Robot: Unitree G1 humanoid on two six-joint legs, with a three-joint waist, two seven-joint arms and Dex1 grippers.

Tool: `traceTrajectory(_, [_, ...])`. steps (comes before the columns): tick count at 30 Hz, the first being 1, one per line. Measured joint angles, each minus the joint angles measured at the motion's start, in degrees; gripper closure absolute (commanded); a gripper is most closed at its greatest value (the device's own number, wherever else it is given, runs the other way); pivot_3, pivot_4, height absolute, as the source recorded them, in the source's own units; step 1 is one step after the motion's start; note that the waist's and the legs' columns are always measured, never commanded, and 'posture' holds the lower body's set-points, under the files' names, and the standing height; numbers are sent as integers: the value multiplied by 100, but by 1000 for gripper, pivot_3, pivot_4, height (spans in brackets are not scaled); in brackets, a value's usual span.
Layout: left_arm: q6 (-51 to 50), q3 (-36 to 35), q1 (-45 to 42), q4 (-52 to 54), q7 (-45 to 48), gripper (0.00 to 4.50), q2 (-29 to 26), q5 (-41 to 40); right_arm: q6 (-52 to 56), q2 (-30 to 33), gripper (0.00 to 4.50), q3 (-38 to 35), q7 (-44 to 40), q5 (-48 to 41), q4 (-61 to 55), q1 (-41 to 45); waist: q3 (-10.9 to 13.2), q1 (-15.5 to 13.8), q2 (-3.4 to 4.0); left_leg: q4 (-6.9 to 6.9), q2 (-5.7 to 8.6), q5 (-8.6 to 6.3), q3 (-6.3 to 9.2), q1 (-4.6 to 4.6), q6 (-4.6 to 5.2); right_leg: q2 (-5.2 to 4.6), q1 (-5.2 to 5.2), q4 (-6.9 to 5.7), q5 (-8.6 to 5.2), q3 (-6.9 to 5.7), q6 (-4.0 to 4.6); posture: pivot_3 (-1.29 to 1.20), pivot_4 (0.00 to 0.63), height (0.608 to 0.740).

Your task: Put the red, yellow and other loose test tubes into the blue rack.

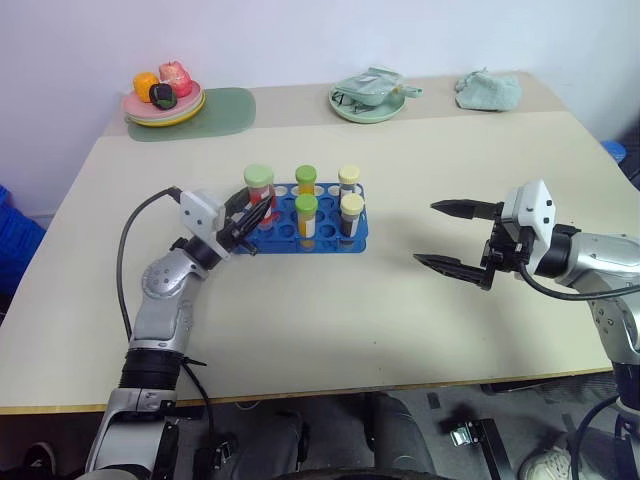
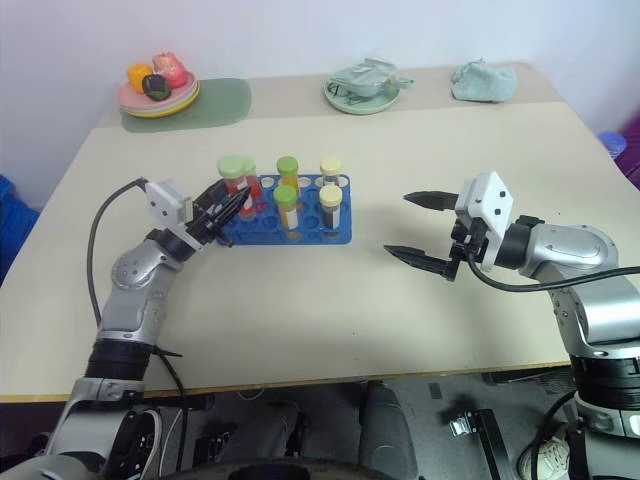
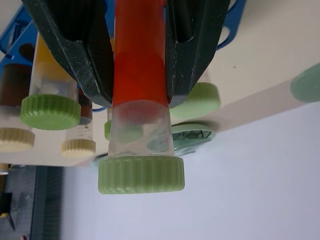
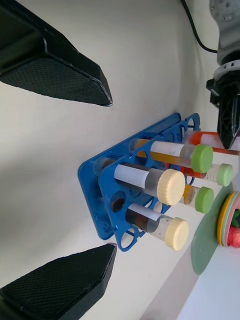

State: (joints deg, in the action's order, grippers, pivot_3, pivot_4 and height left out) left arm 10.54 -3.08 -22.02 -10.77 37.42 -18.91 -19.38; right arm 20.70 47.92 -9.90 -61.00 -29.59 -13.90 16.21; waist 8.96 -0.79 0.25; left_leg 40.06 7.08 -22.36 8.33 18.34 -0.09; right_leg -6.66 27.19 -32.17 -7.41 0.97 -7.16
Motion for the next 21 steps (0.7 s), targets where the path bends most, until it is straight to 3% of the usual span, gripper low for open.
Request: traceTrajectory(21, [177, -74, 313, 117, -74, 3539, 116, 131, 0, 42, 0, -3, 34, 0, 3, 7, -1, -4, 0, 0, 0, 0, 0, -2, 1, 0, -1, -1, 0, 1, 0, 0, 150, 740])
